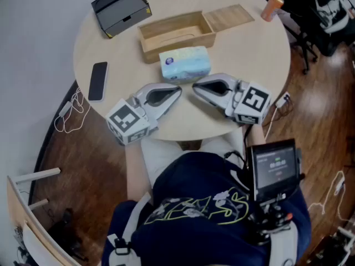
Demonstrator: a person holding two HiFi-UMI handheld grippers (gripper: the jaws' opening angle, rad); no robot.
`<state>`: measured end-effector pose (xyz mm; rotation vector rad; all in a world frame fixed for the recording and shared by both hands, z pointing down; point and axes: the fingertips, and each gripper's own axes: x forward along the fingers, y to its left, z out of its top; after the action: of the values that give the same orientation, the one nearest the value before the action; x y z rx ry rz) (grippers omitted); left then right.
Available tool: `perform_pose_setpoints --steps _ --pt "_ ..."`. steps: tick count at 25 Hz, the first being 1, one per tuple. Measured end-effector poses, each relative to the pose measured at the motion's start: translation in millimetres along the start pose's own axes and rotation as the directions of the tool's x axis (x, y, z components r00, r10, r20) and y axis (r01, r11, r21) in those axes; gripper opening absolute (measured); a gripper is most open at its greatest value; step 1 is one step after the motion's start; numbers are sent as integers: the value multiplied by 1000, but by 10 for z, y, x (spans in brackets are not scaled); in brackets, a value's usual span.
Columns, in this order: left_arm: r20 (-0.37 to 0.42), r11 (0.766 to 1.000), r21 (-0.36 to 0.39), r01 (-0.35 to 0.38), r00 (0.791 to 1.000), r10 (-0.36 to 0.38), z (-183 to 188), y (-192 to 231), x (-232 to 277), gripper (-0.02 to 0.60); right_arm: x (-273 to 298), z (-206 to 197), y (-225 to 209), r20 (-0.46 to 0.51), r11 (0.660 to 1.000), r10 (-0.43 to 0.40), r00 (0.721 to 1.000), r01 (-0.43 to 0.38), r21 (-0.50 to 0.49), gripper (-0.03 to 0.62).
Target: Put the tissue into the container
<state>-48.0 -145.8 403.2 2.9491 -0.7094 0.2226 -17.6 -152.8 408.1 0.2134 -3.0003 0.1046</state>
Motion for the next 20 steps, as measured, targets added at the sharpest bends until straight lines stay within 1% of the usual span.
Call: perform_pose_setpoints --steps 6,14,20 --pt "5 1000 -6 -1 1000 1 -51 4 10 3 -4 -18 -4 -11 1000 3 1000 -3 -1 20" --pt "13 1000 -6 6 1000 -6 -35 -7 5 3 2 8 4 2 1000 1 1000 -1 4 16" --pt "17 1000 -12 9 1000 -9 -37 -20 5 3 -7 -12 1 -9 1000 4 1000 -4 -4 13"
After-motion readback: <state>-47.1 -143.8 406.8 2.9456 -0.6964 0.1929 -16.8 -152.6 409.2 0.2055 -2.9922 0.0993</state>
